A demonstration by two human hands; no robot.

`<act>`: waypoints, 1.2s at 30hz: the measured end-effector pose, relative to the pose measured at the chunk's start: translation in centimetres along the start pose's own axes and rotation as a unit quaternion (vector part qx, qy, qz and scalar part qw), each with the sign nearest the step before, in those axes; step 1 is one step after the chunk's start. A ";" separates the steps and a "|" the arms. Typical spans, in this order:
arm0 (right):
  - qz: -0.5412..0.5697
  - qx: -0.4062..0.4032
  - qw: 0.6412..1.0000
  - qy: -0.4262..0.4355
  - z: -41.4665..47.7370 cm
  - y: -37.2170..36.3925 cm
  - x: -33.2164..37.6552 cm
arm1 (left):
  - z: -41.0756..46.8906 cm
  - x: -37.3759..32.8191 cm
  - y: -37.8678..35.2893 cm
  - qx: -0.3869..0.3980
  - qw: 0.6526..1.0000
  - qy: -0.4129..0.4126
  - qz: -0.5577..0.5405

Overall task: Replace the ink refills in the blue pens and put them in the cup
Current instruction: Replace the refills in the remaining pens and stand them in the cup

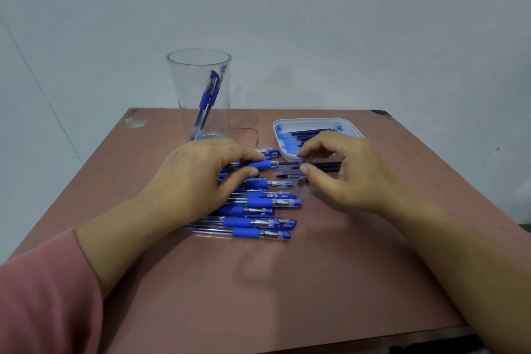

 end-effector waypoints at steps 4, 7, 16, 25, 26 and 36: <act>0.020 0.020 1.000 0.010 0.2 -1.2 0.6 | 0.0 -0.1 -0.1 0.007 1.000 -0.007 -0.003; 0.013 0.021 1.000 -0.005 0.3 -0.9 0.1 | 0.0 -0.1 0.0 0.003 1.000 -0.010 -0.001; 0.005 0.033 0.999 0.018 0.5 -1.1 -0.1 | -0.1 0.2 -0.2 0.003 1.000 -0.005 -0.010; -0.057 -0.030 0.997 -0.042 -0.1 1.9 -3.9 | -0.1 1.9 0.0 -0.006 0.998 0.053 -0.017; -0.072 -0.029 0.996 -0.042 -0.1 1.9 -4.2 | -0.1 1.9 0.0 -0.005 0.998 0.058 -0.016; -0.205 0.050 0.977 0.004 0.1 1.1 -4.2 | -0.1 1.6 -0.1 0.009 0.998 0.055 -0.011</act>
Point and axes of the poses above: each hand's wrist, its own z-axis towards the middle knuckle, its own y-axis out of the back of the hand, x = y × z, the point moved 5 cm from there along z, towards the middle knuckle, and after that the axes turned 3 degrees about -z, right-handed, at the moved point
